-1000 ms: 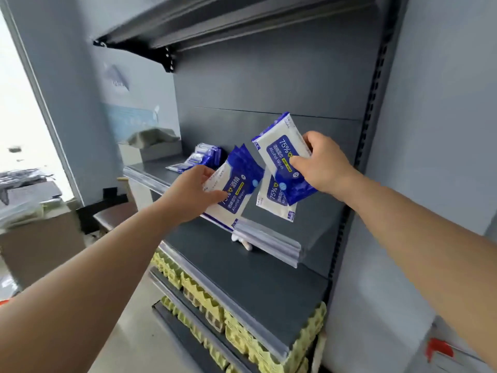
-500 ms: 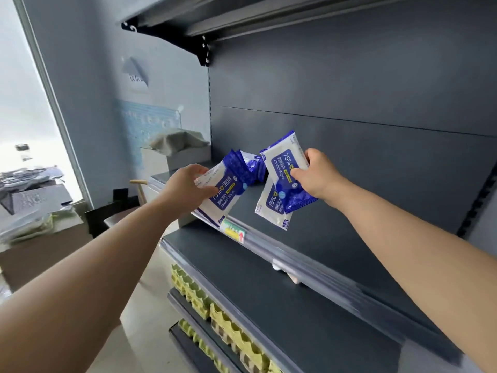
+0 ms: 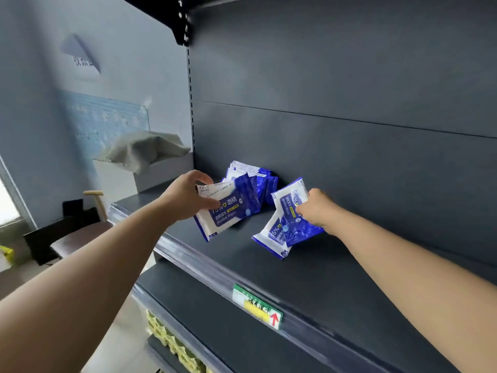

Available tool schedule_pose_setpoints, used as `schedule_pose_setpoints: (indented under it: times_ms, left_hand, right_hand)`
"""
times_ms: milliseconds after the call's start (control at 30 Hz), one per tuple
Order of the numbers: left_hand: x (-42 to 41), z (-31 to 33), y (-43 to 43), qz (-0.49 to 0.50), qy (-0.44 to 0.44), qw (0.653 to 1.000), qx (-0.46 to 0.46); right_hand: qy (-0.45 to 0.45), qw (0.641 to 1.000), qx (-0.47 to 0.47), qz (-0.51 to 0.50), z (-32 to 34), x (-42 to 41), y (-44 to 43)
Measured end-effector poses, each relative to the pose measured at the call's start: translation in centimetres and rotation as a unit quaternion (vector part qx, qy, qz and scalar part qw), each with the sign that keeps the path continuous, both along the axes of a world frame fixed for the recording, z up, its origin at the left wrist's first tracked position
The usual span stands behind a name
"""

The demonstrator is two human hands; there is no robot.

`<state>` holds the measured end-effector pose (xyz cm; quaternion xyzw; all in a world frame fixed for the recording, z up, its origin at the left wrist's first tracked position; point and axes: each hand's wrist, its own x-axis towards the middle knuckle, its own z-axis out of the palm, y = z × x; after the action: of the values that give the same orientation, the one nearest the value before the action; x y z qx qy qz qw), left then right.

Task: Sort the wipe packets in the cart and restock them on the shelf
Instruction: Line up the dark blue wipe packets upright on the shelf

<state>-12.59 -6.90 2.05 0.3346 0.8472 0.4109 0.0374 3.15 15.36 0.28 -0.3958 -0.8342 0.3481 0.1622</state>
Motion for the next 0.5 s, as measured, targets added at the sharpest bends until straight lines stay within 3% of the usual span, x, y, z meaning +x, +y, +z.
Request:
schedule_pose_setpoints:
  times_ms: [67,167,233,300,500]
  left_hand:
    - [-2.4,-0.5,0.9,-0.039,-0.018,0.999,-0.011]
    - [-6.1,-1.4,2.1,-0.107,-0.041,0.993,-0.025]
    - [-8.4,-1.9,2.8,-0.149,-0.058,0.986,-0.035]
    - [-10.5,-2.3,3.5,-0.188,-0.078,0.978,-0.039]
    - [-14.4,-2.8,5.0,-0.256,-0.147,0.954,-0.055]
  right_hand:
    - [-0.032,0.999,-0.003,-0.013,-0.4,-1.1,0.3]
    - [-0.08,0.994,0.069,-0.005,0.0,-2.5,-0.4]
    - [-0.027,0.997,0.059,0.038,0.6,-3.8,-1.7]
    - [0.029,0.996,-0.019,0.084,1.0,-5.7,-3.2]
    - [-0.014,0.999,0.002,0.042,0.1,-10.2,-5.3]
